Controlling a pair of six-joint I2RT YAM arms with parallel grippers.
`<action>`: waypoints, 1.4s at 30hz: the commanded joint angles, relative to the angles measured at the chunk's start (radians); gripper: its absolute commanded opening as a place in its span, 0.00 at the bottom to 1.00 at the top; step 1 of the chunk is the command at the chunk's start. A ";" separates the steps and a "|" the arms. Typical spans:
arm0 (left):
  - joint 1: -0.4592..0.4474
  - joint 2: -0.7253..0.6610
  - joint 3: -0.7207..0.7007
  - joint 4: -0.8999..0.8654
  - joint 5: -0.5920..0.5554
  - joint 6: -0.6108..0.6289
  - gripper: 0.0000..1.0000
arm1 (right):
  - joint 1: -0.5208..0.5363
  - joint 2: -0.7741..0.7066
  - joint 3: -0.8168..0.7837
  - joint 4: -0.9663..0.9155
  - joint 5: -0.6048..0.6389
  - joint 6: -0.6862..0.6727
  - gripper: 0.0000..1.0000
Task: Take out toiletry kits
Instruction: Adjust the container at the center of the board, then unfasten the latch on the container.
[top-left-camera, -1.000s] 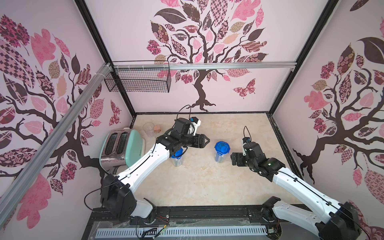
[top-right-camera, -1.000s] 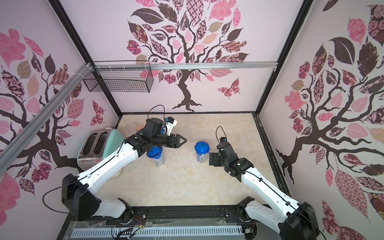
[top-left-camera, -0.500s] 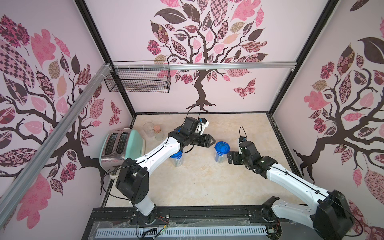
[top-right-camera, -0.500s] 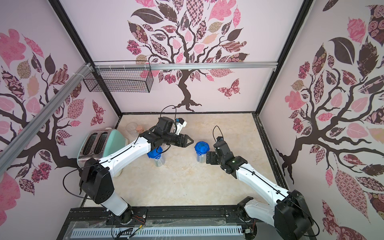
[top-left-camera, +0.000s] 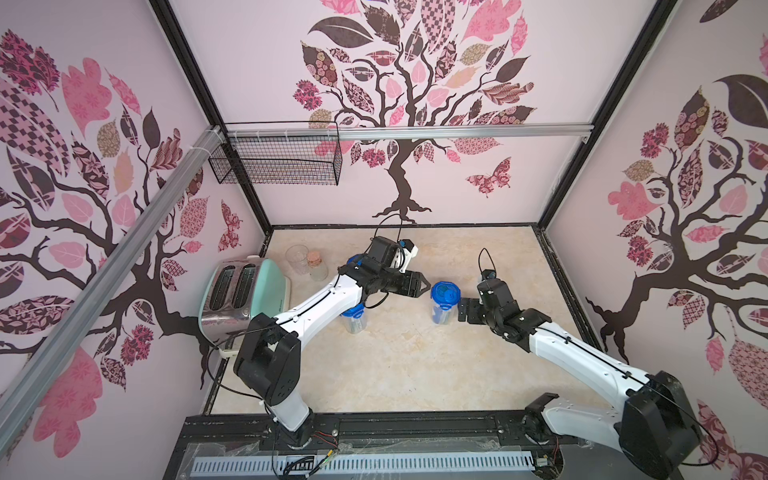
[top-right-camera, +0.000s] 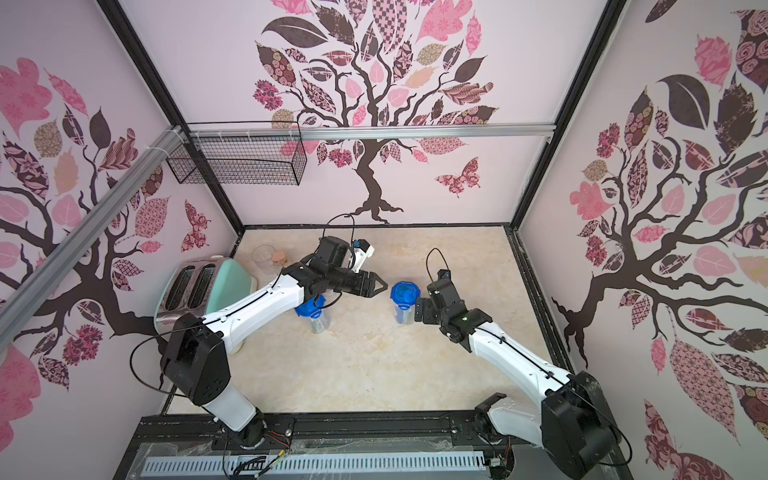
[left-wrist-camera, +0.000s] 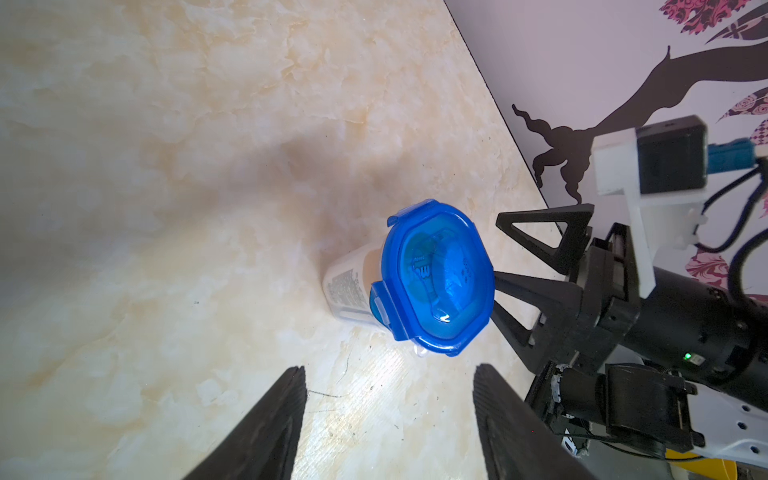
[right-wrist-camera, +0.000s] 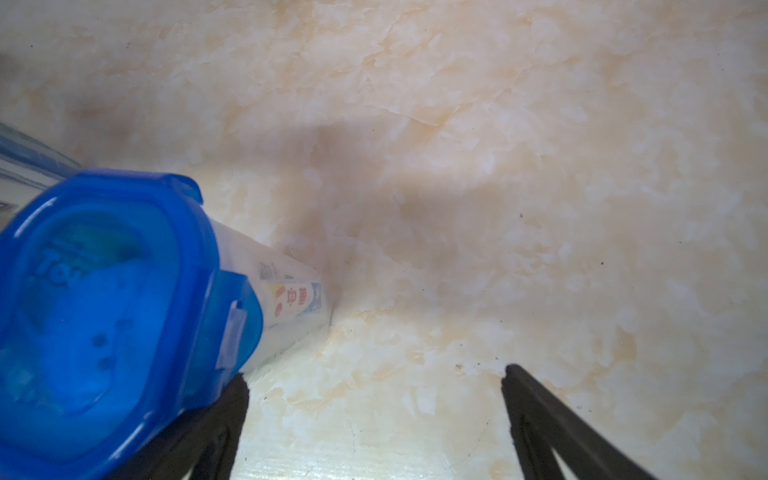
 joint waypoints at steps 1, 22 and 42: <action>-0.006 -0.001 -0.010 0.022 0.006 0.013 0.68 | -0.018 -0.014 0.044 0.000 -0.014 0.000 0.99; -0.034 0.044 0.035 0.107 0.205 -0.066 0.47 | -0.027 -0.248 -0.164 0.208 -0.609 0.085 0.94; -0.034 0.194 0.077 0.080 0.221 -0.013 0.70 | -0.028 -0.180 -0.320 0.601 -0.741 0.147 0.88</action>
